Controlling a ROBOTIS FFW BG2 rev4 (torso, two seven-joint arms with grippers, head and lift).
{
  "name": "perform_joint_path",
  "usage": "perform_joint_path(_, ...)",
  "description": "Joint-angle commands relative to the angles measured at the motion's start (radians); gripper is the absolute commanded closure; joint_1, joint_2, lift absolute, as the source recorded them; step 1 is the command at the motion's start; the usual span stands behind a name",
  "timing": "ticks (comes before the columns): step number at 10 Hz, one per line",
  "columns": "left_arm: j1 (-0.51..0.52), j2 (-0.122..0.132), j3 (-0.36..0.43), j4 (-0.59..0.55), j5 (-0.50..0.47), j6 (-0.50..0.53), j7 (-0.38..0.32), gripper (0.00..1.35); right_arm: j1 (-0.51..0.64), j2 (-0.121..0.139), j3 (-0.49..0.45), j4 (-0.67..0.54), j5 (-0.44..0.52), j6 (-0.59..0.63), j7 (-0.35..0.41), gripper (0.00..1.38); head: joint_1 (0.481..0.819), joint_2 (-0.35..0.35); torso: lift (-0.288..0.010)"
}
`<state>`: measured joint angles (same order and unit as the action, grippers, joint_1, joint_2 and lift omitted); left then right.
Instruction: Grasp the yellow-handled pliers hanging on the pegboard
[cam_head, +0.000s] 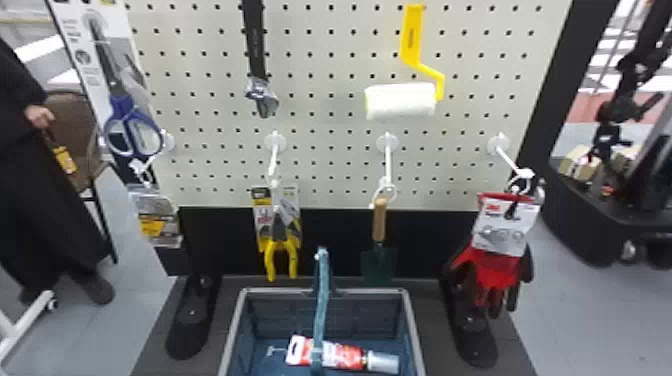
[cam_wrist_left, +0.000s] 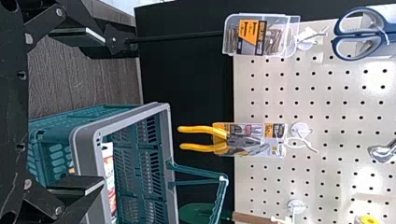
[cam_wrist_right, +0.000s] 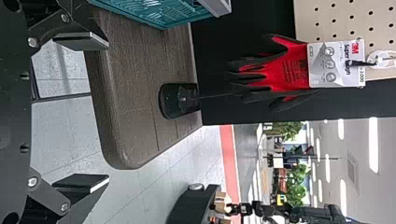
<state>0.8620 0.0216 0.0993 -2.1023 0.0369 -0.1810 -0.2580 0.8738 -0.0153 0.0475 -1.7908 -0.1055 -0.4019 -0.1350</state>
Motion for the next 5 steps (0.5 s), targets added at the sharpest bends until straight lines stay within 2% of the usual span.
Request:
perform_joint_path(1,0.000,-0.002,0.002,-0.002,-0.005,0.002,-0.001,0.24,-0.001,0.000,0.000,0.000,0.001,0.000,0.000,0.27,0.549,0.000,-0.100)
perform_joint_path(5,-0.005,-0.008,0.007,-0.007,-0.011,0.003,-0.004,0.24,-0.001,0.000,0.000,0.000,0.000,0.000,0.000,0.27,0.549,0.000,-0.100)
